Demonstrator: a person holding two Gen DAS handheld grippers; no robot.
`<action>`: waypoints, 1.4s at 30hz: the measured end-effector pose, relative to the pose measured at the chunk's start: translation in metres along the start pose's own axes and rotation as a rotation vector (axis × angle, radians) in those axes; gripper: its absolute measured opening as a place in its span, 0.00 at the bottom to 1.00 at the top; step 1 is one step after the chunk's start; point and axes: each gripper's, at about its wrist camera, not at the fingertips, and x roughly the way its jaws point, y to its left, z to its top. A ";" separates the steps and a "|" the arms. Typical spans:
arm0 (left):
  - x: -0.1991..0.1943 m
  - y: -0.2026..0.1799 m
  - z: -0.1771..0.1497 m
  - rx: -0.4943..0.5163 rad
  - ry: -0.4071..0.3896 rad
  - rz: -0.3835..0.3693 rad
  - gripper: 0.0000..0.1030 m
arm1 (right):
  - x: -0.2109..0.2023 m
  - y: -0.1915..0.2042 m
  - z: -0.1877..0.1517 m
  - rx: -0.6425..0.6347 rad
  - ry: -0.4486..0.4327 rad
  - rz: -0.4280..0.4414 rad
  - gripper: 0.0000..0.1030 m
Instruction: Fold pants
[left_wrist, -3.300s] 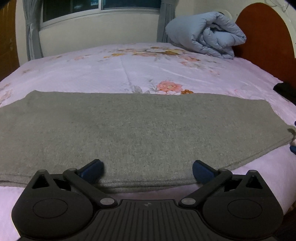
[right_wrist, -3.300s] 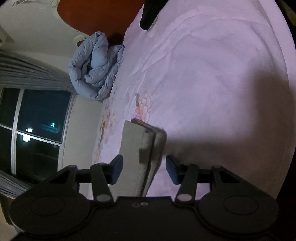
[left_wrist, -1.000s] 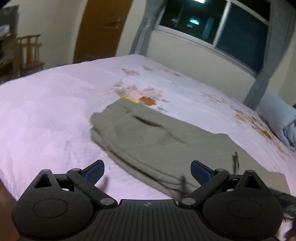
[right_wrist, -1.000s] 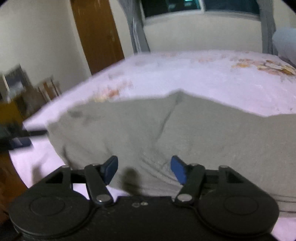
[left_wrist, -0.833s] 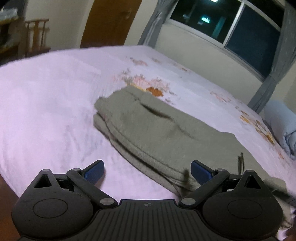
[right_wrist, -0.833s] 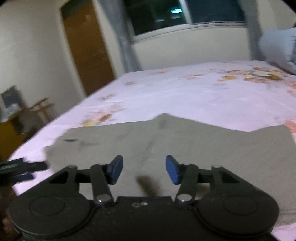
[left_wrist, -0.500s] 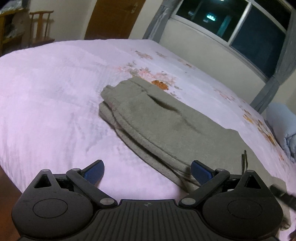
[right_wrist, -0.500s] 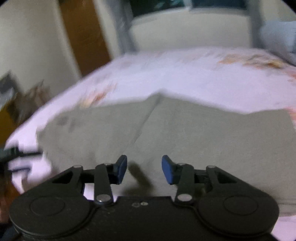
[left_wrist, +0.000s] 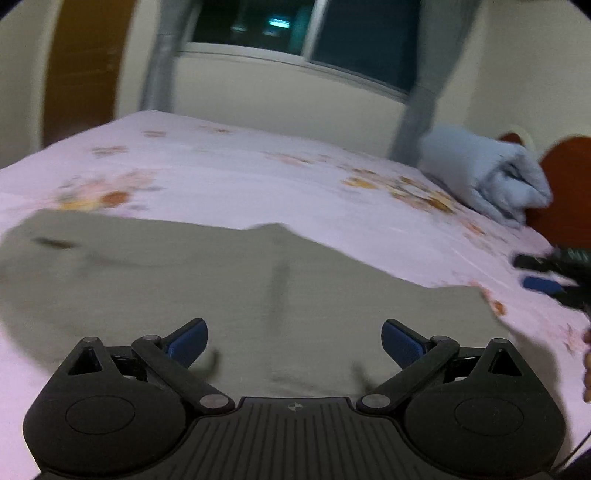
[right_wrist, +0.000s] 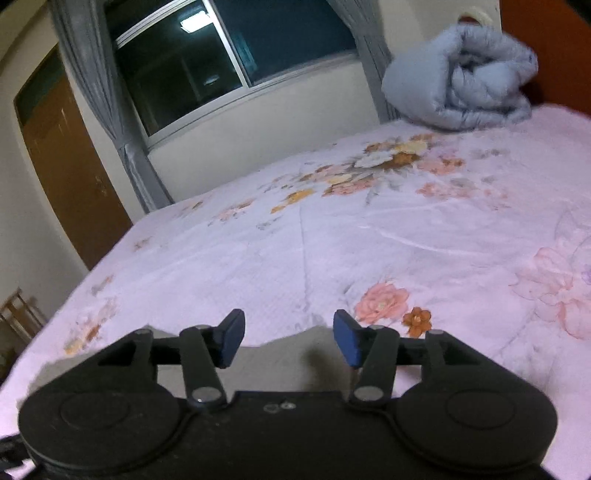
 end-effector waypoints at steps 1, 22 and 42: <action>0.008 -0.010 0.000 0.019 0.007 -0.008 0.97 | 0.007 0.002 0.003 -0.008 0.009 0.034 0.42; 0.020 -0.027 -0.034 0.165 0.125 0.080 1.00 | -0.025 -0.017 -0.065 -0.313 0.283 -0.084 0.19; 0.003 0.030 -0.027 0.158 0.103 0.148 1.00 | -0.028 0.004 -0.084 -0.214 0.263 -0.196 0.28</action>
